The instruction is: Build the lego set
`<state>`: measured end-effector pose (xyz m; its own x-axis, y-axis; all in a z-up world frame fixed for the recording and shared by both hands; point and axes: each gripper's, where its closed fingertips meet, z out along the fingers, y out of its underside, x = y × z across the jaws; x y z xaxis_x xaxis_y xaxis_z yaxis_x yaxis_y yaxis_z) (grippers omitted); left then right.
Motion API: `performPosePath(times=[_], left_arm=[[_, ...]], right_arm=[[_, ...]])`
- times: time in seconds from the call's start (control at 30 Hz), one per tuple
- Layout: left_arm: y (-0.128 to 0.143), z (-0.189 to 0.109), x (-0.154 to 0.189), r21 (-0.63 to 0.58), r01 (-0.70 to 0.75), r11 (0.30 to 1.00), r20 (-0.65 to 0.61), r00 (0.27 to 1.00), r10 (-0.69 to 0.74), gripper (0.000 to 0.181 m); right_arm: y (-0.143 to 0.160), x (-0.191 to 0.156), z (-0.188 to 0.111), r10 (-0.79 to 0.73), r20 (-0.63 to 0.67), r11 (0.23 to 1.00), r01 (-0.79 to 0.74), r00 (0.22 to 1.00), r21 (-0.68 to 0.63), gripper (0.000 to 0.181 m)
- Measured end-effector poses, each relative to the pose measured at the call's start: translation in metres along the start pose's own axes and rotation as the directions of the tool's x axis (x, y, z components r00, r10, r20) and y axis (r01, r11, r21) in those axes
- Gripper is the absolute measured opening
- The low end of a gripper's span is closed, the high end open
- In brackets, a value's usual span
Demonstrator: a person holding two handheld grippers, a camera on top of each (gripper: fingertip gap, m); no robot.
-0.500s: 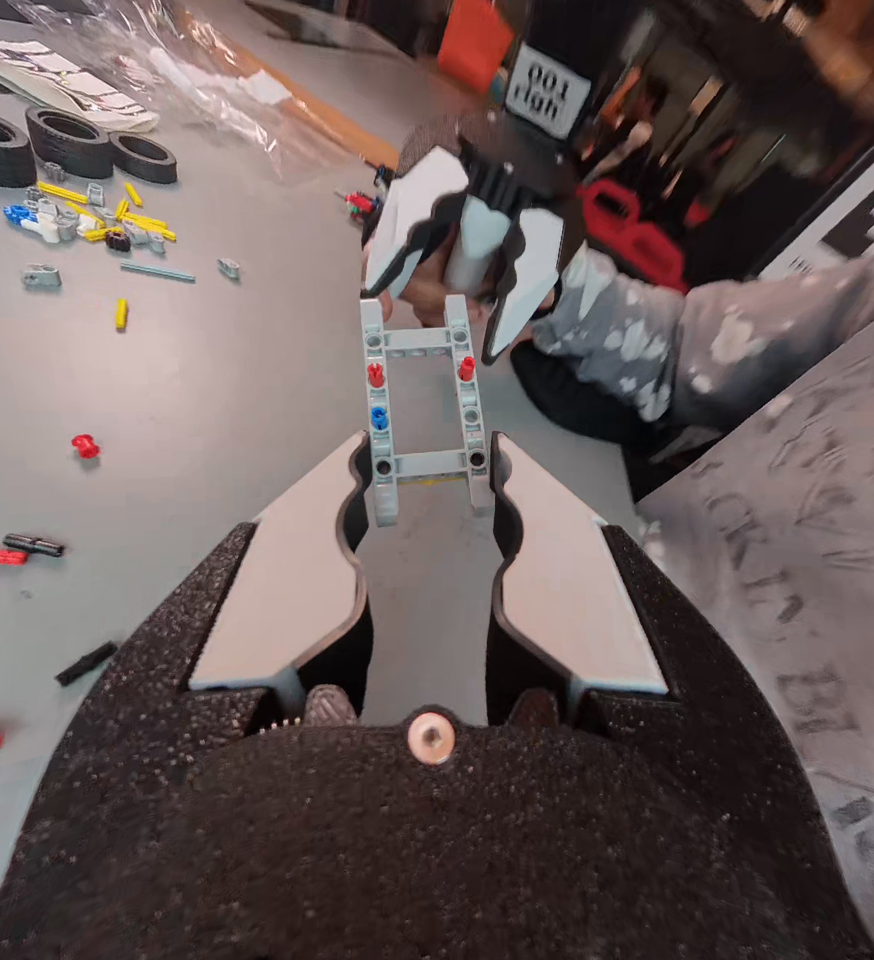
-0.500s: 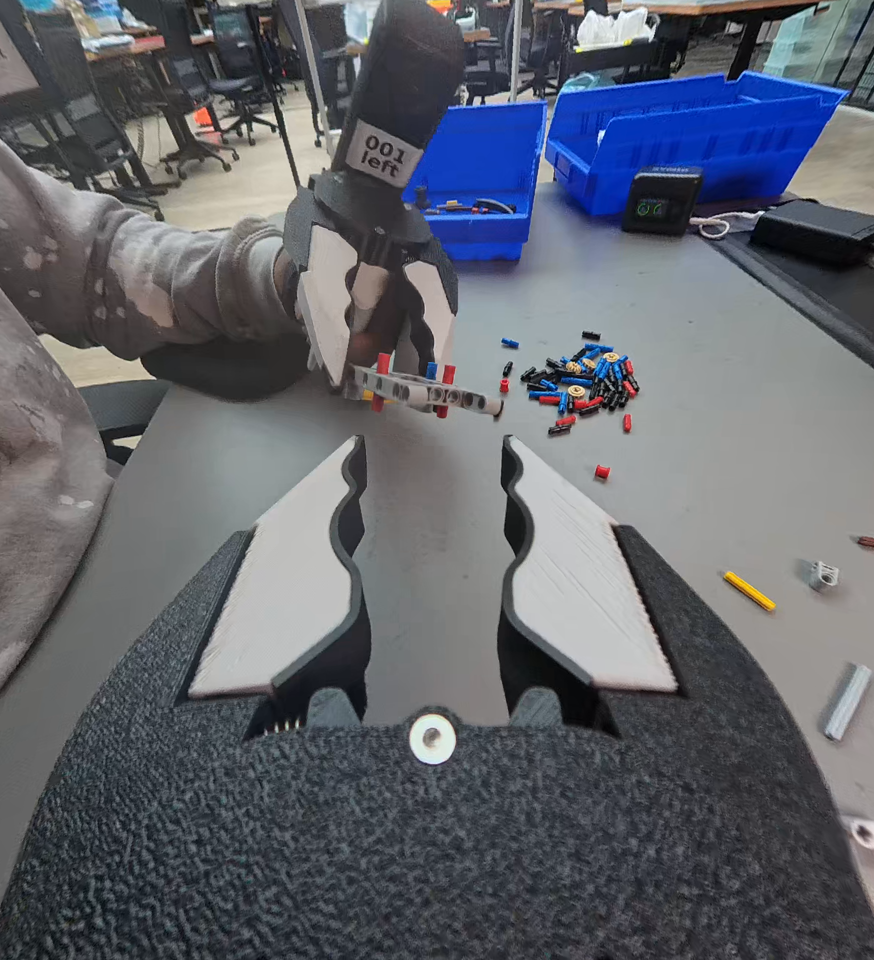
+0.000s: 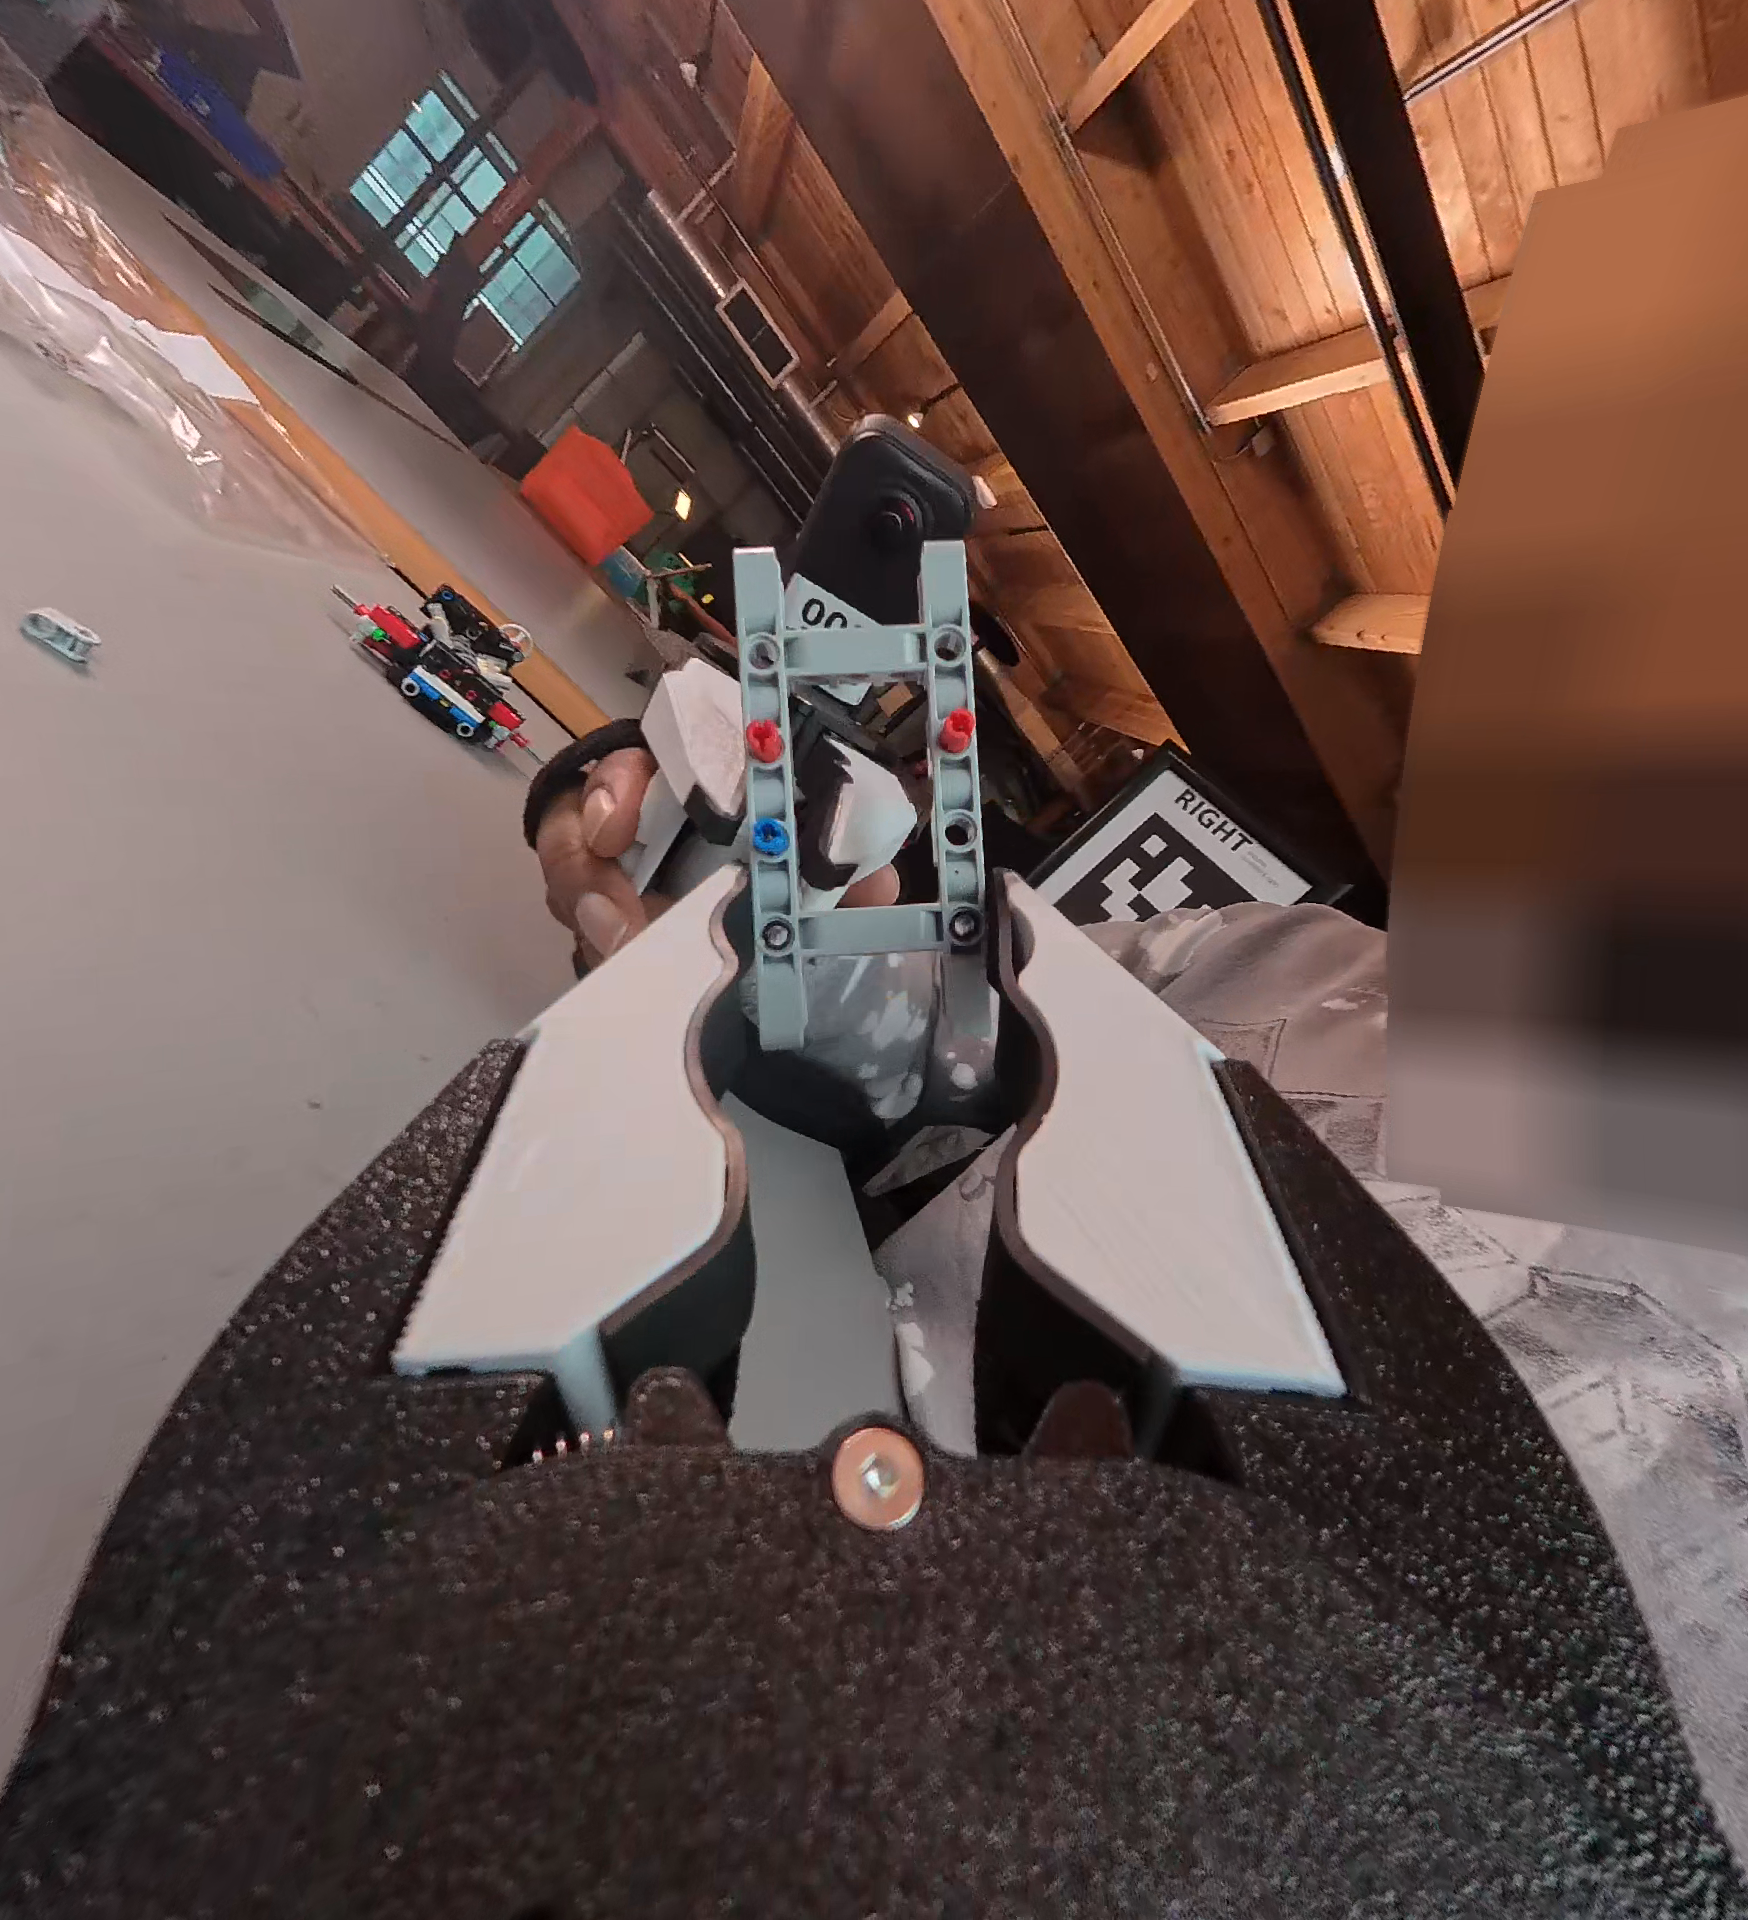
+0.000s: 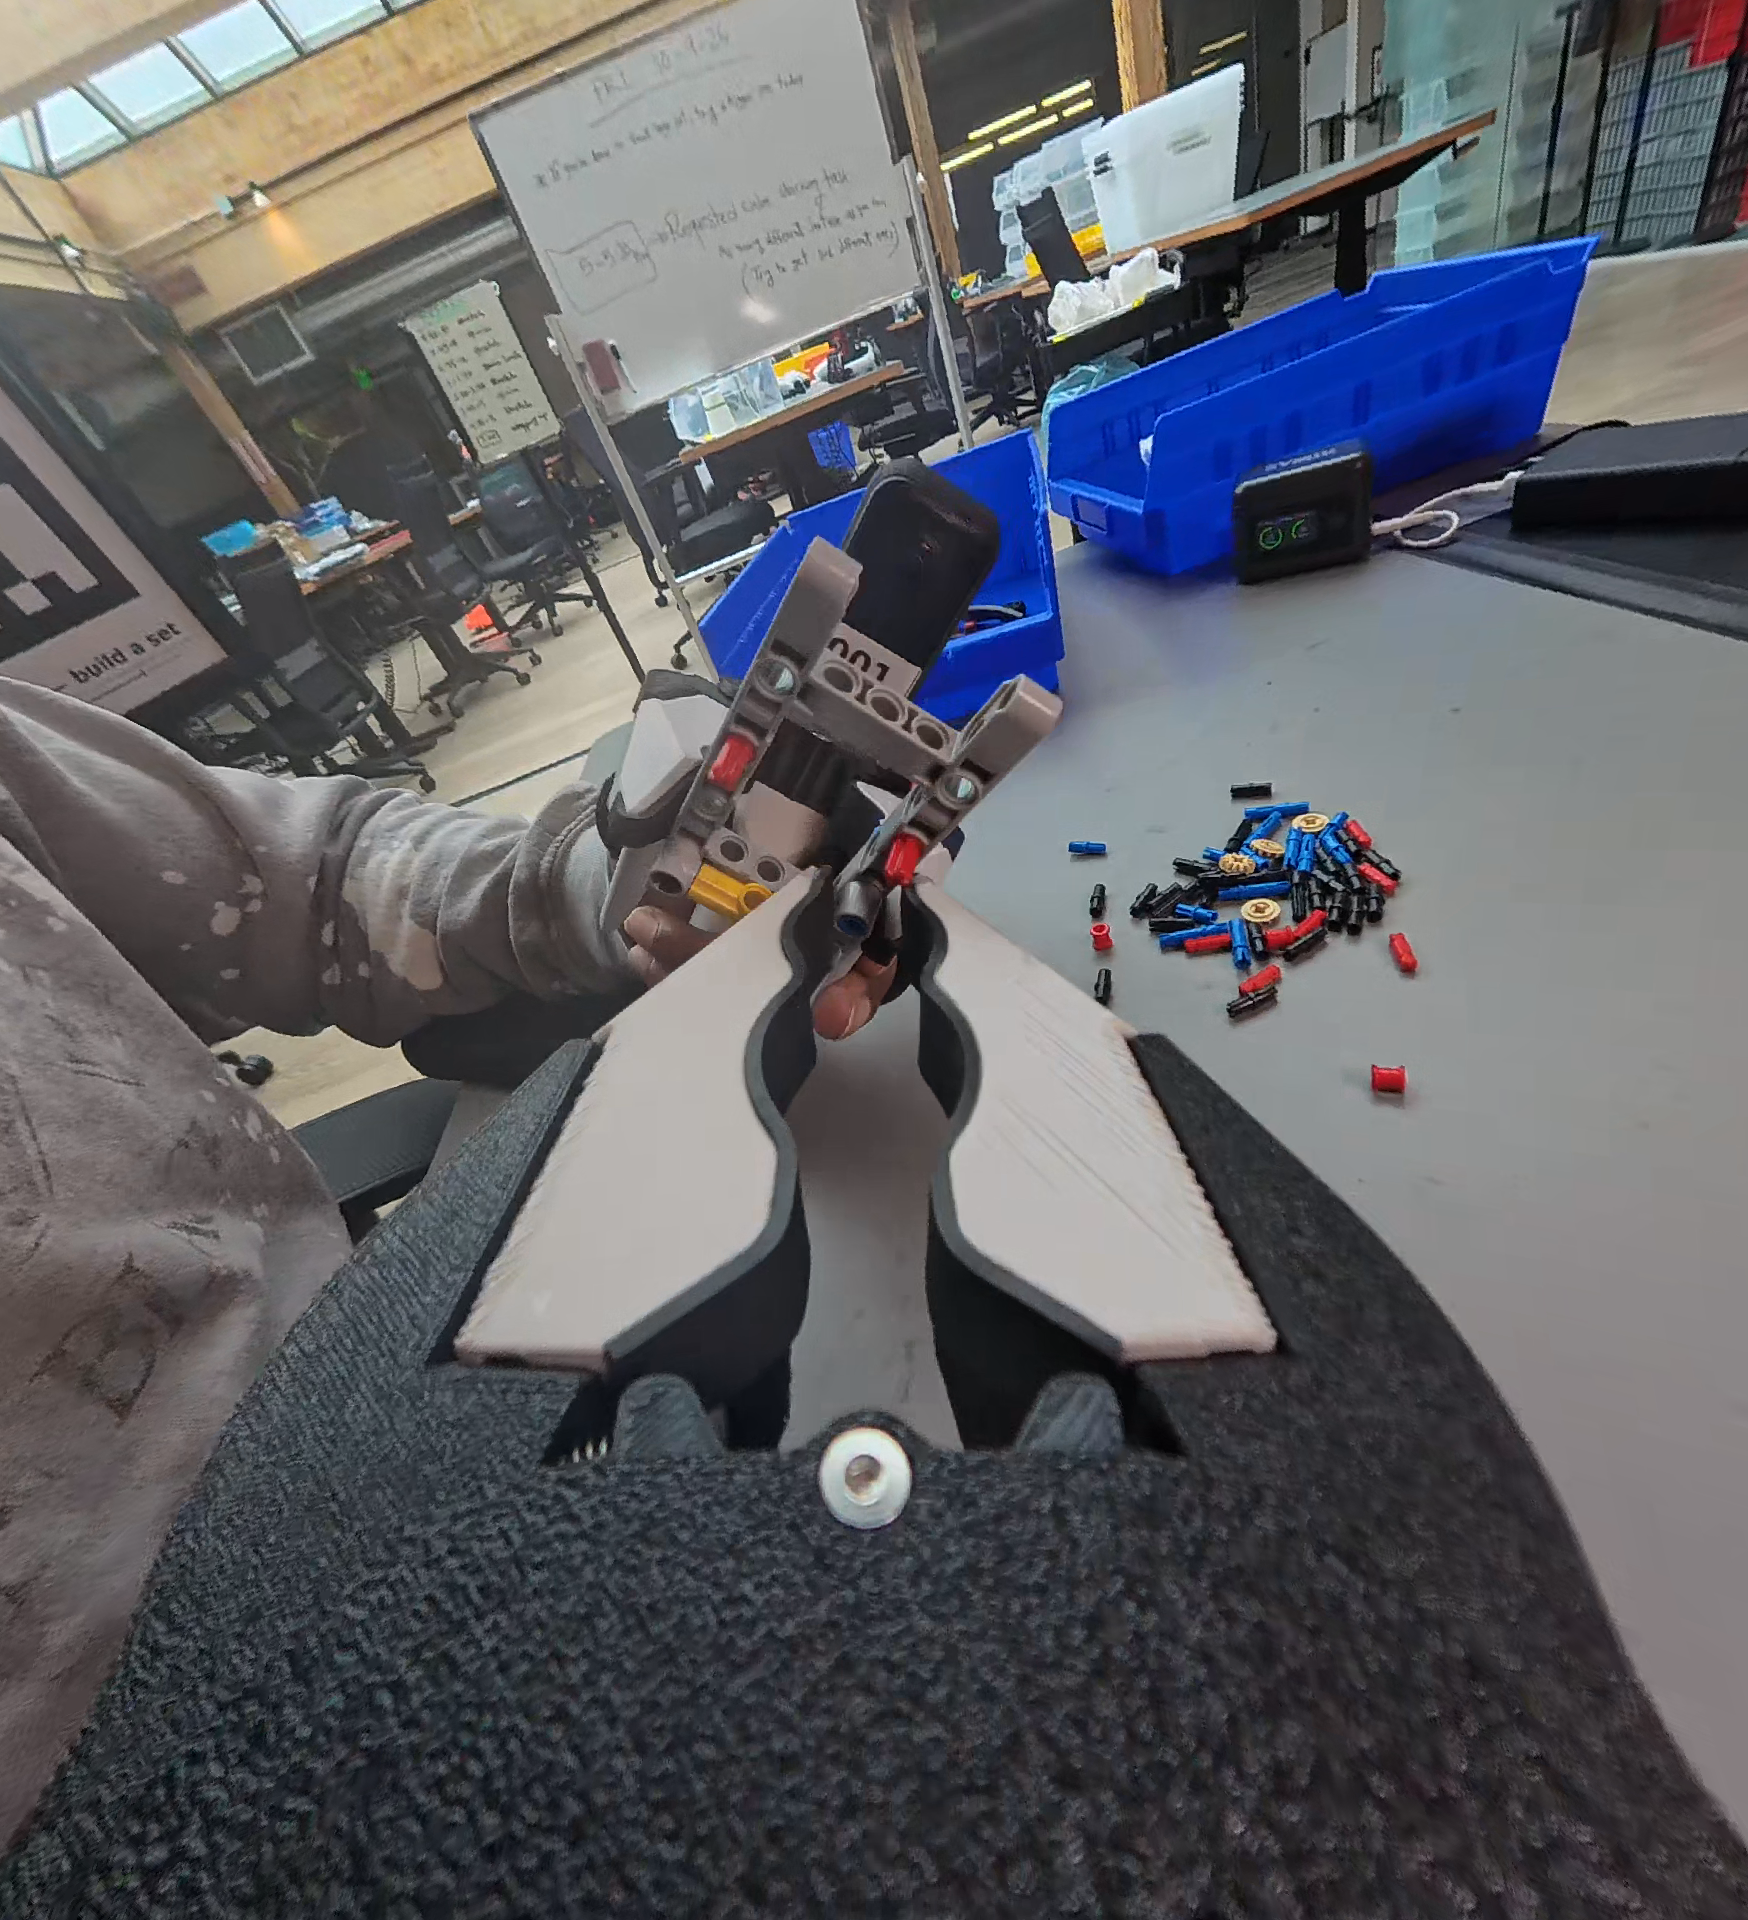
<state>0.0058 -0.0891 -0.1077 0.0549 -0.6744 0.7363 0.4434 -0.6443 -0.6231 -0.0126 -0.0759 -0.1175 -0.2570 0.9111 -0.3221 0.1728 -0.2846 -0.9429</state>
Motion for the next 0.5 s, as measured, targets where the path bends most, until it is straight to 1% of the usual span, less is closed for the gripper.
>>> performPosePath(times=[0.03, 0.1, 0.17, 0.23, 0.3, 0.37, 0.47, 0.5], left_arm=[[0.000, 0.000, -0.002, -0.001, -0.013, 1.000, 0.015, 1.000, 0.013, 0.043], [0.002, 0.000, -0.005, -0.026, -0.059, 0.998, 0.053, 0.997, 0.060, 0.043], [0.008, -0.002, -0.009, -0.101, -0.166, 0.981, 0.118, 0.977, 0.177, 0.049], [0.016, -0.002, -0.007, -0.178, -0.272, 0.946, 0.141, 0.944, 0.298, 0.053], [0.023, 0.000, -0.010, -0.259, -0.390, 0.884, 0.176, 0.881, 0.440, 0.054], [0.029, 0.001, -0.012, -0.342, -0.504, 0.793, 0.187, 0.791, 0.583, 0.058], [0.041, 0.002, -0.019, -0.453, -0.587, 0.671, 0.183, 0.676, 0.714, 0.056], [0.042, 0.001, -0.022, -0.475, -0.604, 0.640, 0.188, 0.641, 0.744, 0.050]], right_arm=[[0.000, 0.001, 0.000, 0.013, -0.003, 1.000, -0.013, 1.000, -0.011, 0.011], [0.001, 0.000, -0.002, -0.027, -0.005, 0.999, 0.027, 1.000, -0.029, 0.008], [0.007, -0.001, -0.005, -0.114, -0.008, 0.989, 0.112, 0.993, -0.094, 0.007], [0.015, -0.003, -0.006, -0.219, -0.013, 0.963, 0.214, 0.976, -0.162, 0.007], [0.024, -0.005, -0.005, -0.299, -0.016, 0.929, 0.287, 0.954, -0.234, 0.007], [0.033, -0.005, -0.003, -0.365, -0.020, 0.892, 0.343, 0.931, -0.294, 0.007], [0.043, -0.009, -0.001, -0.395, 0.009, 0.864, 0.374, 0.919, -0.338, 0.007], [0.046, -0.010, 0.000, -0.401, 0.015, 0.858, 0.381, 0.916, -0.344, 0.007]])
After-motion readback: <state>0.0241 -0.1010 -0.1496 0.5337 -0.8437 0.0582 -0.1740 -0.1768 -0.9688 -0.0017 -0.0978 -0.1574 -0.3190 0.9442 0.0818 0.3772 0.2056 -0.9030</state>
